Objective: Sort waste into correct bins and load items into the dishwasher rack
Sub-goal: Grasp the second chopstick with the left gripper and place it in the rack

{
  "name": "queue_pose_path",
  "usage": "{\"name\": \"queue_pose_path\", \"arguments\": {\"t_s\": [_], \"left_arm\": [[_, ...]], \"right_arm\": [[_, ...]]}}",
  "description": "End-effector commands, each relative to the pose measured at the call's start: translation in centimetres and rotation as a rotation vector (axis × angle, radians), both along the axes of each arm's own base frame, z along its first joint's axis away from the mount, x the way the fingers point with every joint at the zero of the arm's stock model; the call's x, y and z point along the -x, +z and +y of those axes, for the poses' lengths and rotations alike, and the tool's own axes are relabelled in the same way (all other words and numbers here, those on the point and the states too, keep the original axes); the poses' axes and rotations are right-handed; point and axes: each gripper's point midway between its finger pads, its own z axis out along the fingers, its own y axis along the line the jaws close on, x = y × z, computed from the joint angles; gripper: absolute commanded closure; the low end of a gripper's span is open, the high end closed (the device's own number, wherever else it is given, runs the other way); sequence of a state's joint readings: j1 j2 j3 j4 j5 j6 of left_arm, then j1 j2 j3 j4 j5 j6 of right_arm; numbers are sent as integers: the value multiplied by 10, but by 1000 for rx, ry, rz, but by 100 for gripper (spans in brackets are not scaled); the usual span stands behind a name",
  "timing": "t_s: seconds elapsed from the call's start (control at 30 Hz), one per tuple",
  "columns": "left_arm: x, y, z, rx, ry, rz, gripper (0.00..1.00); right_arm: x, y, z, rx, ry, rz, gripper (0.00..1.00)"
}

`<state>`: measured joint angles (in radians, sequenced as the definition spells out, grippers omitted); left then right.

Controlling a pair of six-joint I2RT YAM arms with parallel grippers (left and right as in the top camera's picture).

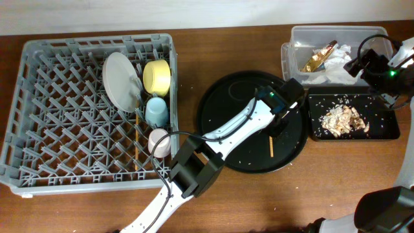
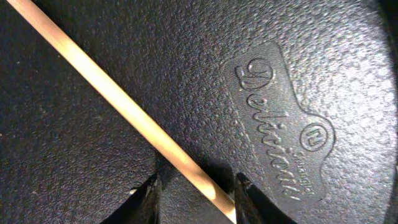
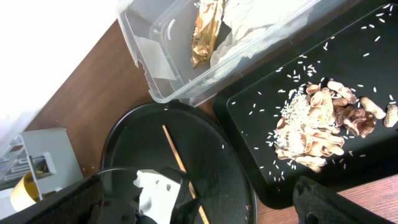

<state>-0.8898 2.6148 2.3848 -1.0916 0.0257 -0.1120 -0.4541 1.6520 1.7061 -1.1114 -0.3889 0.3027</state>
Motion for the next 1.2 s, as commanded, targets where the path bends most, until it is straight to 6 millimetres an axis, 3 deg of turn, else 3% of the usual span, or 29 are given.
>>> {"name": "queue_pose_path", "arguments": {"t_s": [0.0, 0.07, 0.17, 0.3, 0.4, 0.43, 0.47, 0.53, 0.57, 0.6, 0.67, 0.7, 0.73, 0.8, 0.83, 0.87, 0.97, 1.07, 1.1, 1.17], "left_arm": [[2, -22, 6, -49, -14, 14, 66], [2, -22, 6, -48, -14, 16, 73], [4, -23, 9, -61, -14, 24, 92], [-8, -2, 30, -139, 19, -19, 100], [-40, 65, 59, -106, 99, -57, 100], [-50, 91, 77, -108, 135, -82, 100], [-62, 130, 108, -85, 195, -112, 100], [-85, 189, 139, 49, 274, -190, 100], [-93, 229, 171, 71, 326, -261, 100], [-96, 265, 200, 99, 359, -322, 100], [-90, 305, 236, 123, 414, -374, 100], [-79, 322, 266, 93, 462, -386, 100], [-68, 326, 294, 36, 508, -382, 100], [-23, 301, 369, -129, 667, -252, 100], [-9, 277, 390, -178, 733, -171, 100], [-7, 236, 399, -227, 777, -86, 100], [-17, 162, 394, -239, 772, -29, 100], [-12, 119, 405, -256, 844, 7, 100], [-10, 103, 417, -260, 890, 21, 100], [-11, 89, 425, -256, 909, 16, 100]], "right_arm": [[0, 7, 0, 22, 7, -16, 2], [0, 7, 0, 22, 7, -16, 2], [0, 7, 0, 22, 7, -16, 2], [0, 7, 0, 22, 7, -16, 1], [0, 7, 0, 22, 7, -16, 1], [0, 7, 0, 22, 7, -16, 2], [0, 7, 0, 22, 7, -16, 2], [0, 7, 0, 22, 7, -16, 2], [0, 7, 0, 22, 7, -16, 2], [0, 7, 0, 22, 7, -16, 2], [0, 7, 0, 22, 7, -16, 1], [0, 7, 0, 22, 7, -16, 1], [0, 7, 0, 22, 7, -16, 2], [0, 7, 0, 22, 7, -16, 1], [0, 7, 0, 22, 7, -16, 2], [0, 7, 0, 22, 7, -16, 2], [0, 7, 0, 22, 6, -16, 2], [0, 7, 0, 22, 7, -16, 2], [0, 7, 0, 22, 7, -16, 2], [0, 7, 0, 22, 7, -16, 2]]}}
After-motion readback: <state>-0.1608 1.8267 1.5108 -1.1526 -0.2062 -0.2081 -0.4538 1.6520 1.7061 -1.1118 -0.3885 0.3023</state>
